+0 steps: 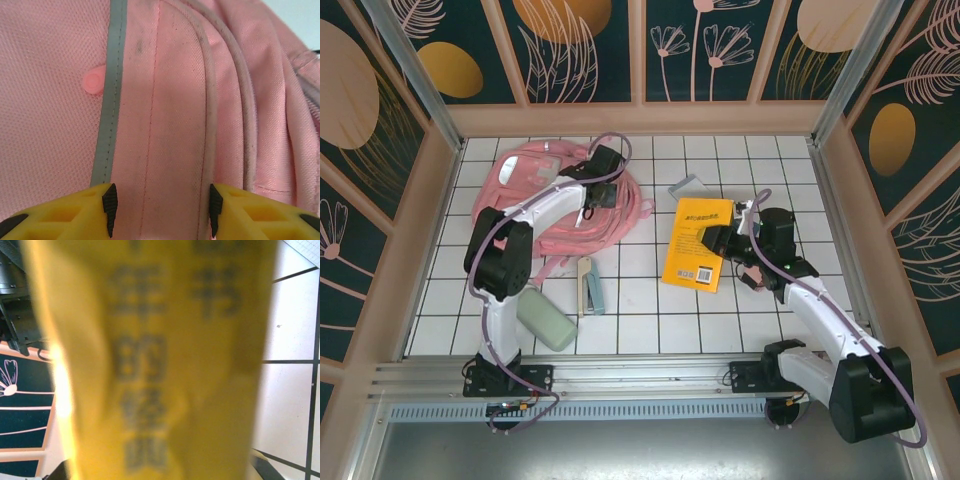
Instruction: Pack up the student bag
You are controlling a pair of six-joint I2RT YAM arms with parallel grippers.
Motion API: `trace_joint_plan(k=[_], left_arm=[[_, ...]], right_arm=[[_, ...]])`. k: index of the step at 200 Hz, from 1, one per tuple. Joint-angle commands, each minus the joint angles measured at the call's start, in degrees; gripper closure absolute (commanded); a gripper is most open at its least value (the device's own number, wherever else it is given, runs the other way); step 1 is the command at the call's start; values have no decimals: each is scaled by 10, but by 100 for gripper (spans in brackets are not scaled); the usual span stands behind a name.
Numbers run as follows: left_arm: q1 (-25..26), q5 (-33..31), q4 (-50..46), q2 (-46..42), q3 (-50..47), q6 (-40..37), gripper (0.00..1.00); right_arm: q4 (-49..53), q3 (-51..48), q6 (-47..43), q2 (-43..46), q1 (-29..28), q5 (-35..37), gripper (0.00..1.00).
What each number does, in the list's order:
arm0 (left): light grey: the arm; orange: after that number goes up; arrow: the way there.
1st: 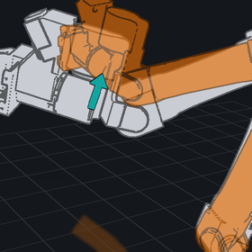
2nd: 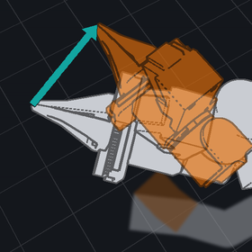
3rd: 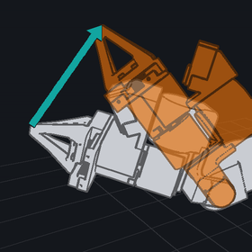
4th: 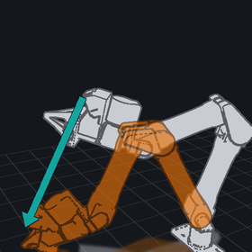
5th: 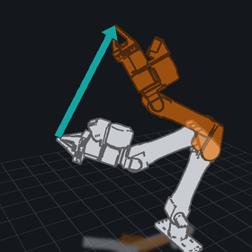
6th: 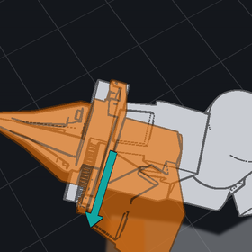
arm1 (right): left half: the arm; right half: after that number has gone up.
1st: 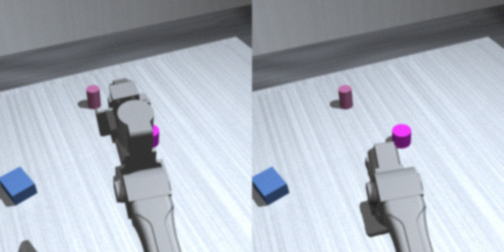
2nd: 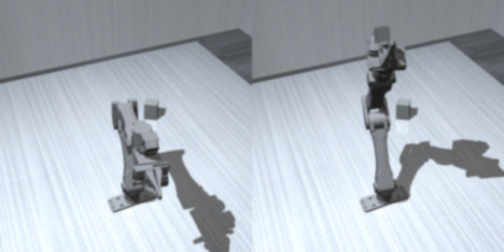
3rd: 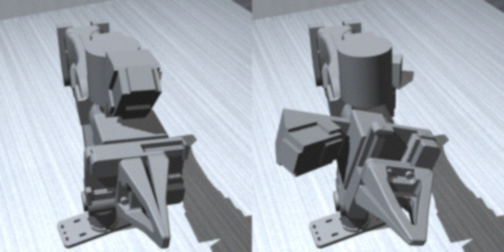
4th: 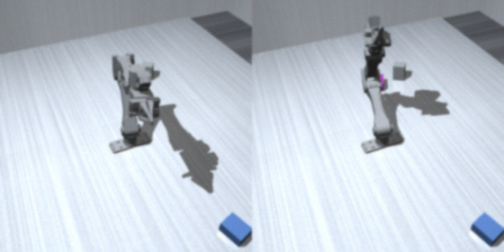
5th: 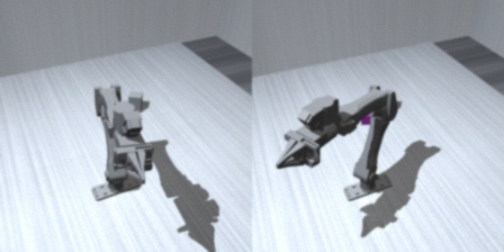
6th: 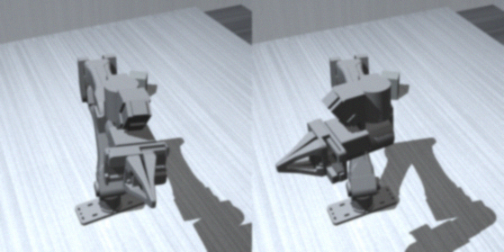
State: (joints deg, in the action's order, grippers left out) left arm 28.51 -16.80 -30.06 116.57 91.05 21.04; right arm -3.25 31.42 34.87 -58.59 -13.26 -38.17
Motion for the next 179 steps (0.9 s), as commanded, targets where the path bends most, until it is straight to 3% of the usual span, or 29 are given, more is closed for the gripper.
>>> trace_joint_plan(k=[1,81,96,141,179], left_arm=[[4,-18,-6,23,-14,-8,48],[34,-58,-20,54,6,-19,39],[34,-73,-19,53,3,-22,50],[30,-73,-19,34,3,-29,100],[20,-29,-28,-31,24,-51,100]], right_arm=[[-53,-1,4,-3,1,-23,100],[-67,-9,11,-11,2,-25,100],[-65,-8,11,-10,1,-25,100],[-63,0,15,-8,2,-27,100],[-46,27,13,-6,-9,-15,100]])
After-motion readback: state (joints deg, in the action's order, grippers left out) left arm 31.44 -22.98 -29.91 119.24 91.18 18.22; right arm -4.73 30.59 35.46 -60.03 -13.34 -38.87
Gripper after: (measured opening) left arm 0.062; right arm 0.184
